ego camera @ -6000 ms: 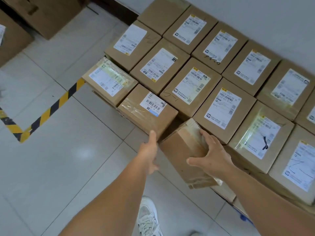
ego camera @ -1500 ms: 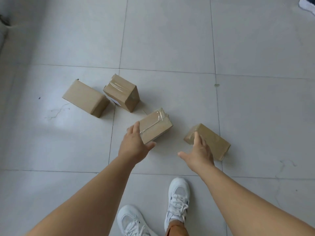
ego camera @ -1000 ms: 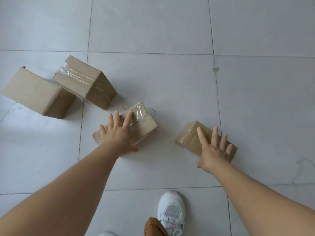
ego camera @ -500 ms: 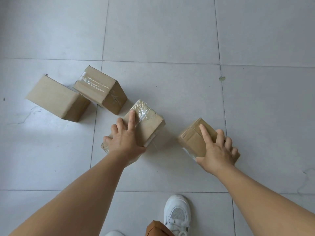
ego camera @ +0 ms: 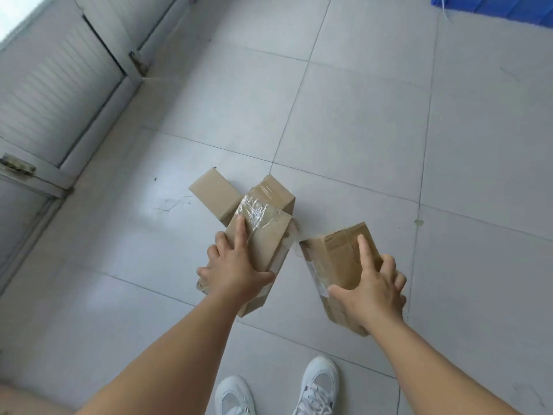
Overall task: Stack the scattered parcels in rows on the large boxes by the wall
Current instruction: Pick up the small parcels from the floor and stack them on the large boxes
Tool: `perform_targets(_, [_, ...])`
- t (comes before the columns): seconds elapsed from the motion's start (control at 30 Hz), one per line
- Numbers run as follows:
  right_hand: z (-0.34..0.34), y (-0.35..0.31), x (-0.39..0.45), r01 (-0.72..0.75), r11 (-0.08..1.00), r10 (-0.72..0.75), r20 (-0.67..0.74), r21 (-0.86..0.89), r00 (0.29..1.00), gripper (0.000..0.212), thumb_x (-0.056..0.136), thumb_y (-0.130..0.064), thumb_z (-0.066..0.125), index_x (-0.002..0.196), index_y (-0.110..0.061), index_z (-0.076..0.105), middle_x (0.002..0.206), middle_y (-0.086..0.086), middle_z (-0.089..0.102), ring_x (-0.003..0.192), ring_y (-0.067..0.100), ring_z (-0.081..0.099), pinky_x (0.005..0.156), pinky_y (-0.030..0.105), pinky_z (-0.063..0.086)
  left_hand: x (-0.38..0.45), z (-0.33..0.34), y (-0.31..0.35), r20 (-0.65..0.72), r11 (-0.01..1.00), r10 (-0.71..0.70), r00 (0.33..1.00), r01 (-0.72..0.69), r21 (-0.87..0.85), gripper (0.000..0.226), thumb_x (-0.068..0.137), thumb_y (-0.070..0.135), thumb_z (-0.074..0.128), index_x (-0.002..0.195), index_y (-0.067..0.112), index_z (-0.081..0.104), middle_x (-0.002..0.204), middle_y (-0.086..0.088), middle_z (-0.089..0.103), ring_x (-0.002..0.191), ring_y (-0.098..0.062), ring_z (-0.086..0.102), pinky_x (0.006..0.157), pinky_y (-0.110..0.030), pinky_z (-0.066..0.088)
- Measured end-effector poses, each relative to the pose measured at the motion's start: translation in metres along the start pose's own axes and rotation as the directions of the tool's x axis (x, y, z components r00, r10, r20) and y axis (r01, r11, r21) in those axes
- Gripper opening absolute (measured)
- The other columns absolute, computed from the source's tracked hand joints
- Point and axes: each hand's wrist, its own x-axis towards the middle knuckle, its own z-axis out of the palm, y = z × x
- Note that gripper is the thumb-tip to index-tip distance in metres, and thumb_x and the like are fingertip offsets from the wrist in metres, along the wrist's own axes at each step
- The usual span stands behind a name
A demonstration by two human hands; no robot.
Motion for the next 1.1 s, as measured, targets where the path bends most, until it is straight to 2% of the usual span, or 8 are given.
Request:
perform_targets(0.23, [-0.021, -0.094, -0.043, 0.179, 0.983, -0.180, 0.055, 0.030, 0.982, 0.107, 0.073, -0.052, 0.070, 0.145, -0.051, -0.009, 0.145, 0.001, 0.012, 0.126, 0.029, 0.023, 0.097, 0.045, 0.036, -0.029, -0.066, -0.071, -0.075, 0.944, -0.262, 0.962, 0.239, -0.226, 0.123, 0.061, 0.060, 0.073, 0.143, 0.045, -0.017, 0.145, -0.004, 0.017, 0.127, -0.027, 0.029, 0.096, -0.053, 0.036])
perform_targets(0.47, [0.001, -0.178, -0.083, 0.411, 0.911, -0.411, 0.168, 0.037, 0.896, 0.107, 0.071, -0.052, 0.071, 0.145, -0.053, -0.006, 0.150, 0.002, 0.013, 0.129, 0.032, 0.022, 0.103, 0.048, 0.034, -0.071, -0.094, -0.154, -0.066, 0.758, -0.536, 0.842, 0.446, -0.476, 0.120, 0.065, 0.059, 0.075, 0.146, 0.040, -0.011, 0.146, -0.006, 0.020, 0.130, -0.029, 0.028, 0.098, -0.054, 0.033])
perform_targets(0.67, [0.037, -0.234, -0.134, 0.595, 0.804, -0.571, 0.302, 0.016, 0.763, 0.106, 0.071, -0.051, 0.073, 0.146, -0.051, -0.002, 0.150, 0.003, 0.014, 0.132, 0.032, 0.020, 0.104, 0.048, 0.036, -0.128, -0.100, -0.223, -0.036, 0.551, -0.728, 0.684, 0.554, -0.623, 0.117, 0.067, 0.056, 0.075, 0.147, 0.041, -0.009, 0.145, -0.002, 0.018, 0.131, -0.027, 0.024, 0.100, -0.054, 0.030])
perform_targets(0.87, [0.086, -0.270, -0.207, 0.746, 0.665, -0.669, 0.431, -0.016, 0.605, 0.104, 0.072, -0.053, 0.073, 0.147, -0.049, 0.000, 0.146, 0.004, 0.020, 0.128, 0.033, 0.025, 0.102, 0.046, 0.034, -0.201, -0.087, -0.288, 0.062, 0.319, -0.869, 0.490, 0.654, -0.686, 0.117, 0.069, 0.055, 0.073, 0.147, 0.043, -0.014, 0.153, -0.002, 0.009, 0.137, -0.029, 0.019, 0.102, -0.054, 0.029])
perform_targets(1.03, [0.140, -0.281, -0.278, 0.842, 0.540, -0.714, 0.525, -0.009, 0.463, 0.105, 0.071, -0.052, 0.074, 0.146, -0.048, 0.002, 0.145, 0.004, 0.024, 0.127, 0.035, 0.026, 0.100, 0.049, 0.035, -0.265, -0.055, -0.338, 0.129, 0.133, -0.929, 0.347, 0.637, -0.759, 0.118, 0.070, 0.051, 0.074, 0.148, 0.040, -0.014, 0.154, -0.004, 0.008, 0.137, -0.031, 0.016, 0.103, -0.050, 0.033])
perform_targets(1.1, [0.162, -0.281, -0.307, 0.871, 0.492, -0.719, 0.562, -0.002, 0.408, 0.105, 0.070, -0.051, 0.075, 0.146, -0.048, 0.003, 0.143, 0.003, 0.026, 0.127, 0.035, 0.027, 0.098, 0.050, 0.036, -0.292, -0.039, -0.358, 0.157, 0.060, -0.946, 0.284, 0.629, -0.775, 0.118, 0.069, 0.051, 0.074, 0.147, 0.041, -0.013, 0.152, -0.002, 0.009, 0.136, -0.031, 0.017, 0.101, -0.053, 0.035])
